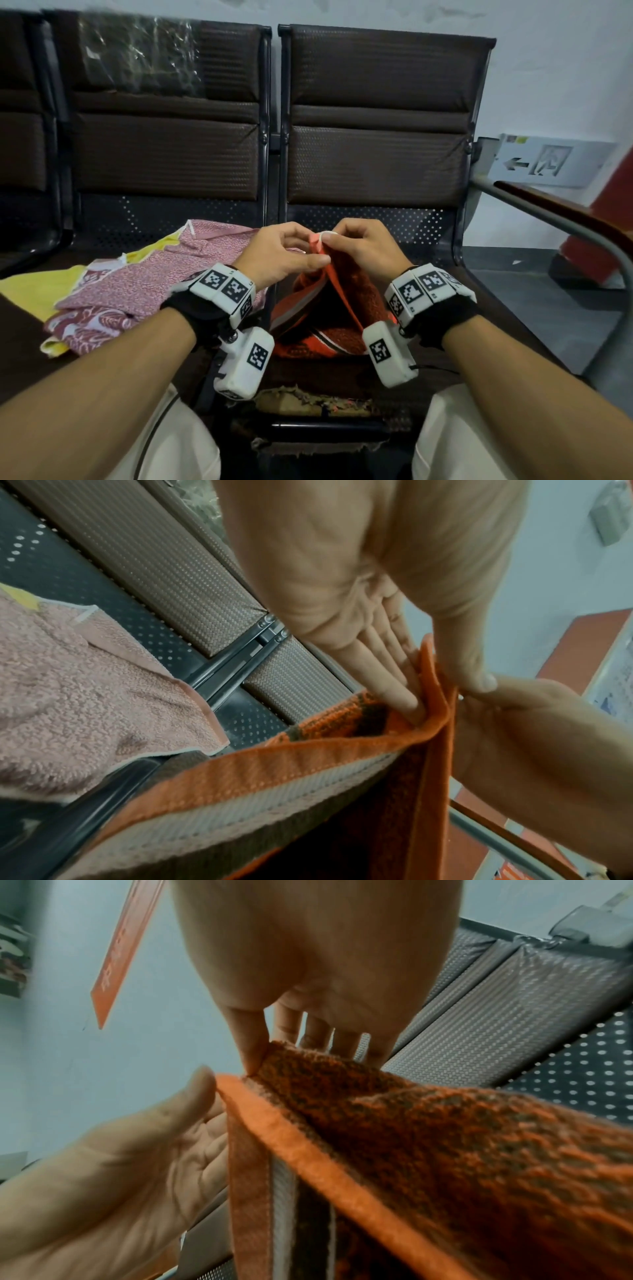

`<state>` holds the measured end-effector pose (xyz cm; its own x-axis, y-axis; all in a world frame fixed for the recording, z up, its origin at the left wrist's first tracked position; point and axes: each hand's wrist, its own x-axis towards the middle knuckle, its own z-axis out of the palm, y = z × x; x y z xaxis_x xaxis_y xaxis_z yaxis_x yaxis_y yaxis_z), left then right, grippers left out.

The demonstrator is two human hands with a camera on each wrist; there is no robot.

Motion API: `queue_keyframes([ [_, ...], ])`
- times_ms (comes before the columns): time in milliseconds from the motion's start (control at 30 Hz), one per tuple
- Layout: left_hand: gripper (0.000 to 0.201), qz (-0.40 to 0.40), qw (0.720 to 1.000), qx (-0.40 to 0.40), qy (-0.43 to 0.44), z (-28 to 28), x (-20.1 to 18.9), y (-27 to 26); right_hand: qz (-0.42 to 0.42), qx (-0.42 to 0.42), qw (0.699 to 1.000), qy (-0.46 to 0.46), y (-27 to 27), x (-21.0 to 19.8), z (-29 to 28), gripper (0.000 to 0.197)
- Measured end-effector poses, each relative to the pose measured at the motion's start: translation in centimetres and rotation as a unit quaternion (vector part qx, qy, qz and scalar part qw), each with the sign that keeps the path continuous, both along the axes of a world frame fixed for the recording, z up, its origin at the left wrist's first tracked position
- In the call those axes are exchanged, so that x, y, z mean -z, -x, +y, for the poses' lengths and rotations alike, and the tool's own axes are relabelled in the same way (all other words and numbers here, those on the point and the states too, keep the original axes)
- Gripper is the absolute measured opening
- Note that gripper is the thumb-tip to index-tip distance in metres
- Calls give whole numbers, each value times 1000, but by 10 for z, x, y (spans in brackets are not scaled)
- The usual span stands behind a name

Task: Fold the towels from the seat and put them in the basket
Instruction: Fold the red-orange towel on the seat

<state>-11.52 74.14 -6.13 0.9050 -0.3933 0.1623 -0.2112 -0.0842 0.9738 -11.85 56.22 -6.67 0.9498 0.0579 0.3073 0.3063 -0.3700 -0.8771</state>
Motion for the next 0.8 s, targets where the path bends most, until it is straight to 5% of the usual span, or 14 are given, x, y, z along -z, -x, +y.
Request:
queue_keyframes([
  [200,7,-33,999,-16,14,-8,1,4,-4,6,1000,-4,1,1,-2,22],
  [567,18,-167,983,-73,-31,-5,-4,-1,-35,-78,994,-64,14,-17,-5,35],
  [667,17,-175,980,-91,-1,-4,-11,-2,-37,-78,996,14,15,-19,-14,42],
  [800,18,-140,980,-126,59,1,-21,-3,-76,4,971,228,11,-19,-32,45],
])
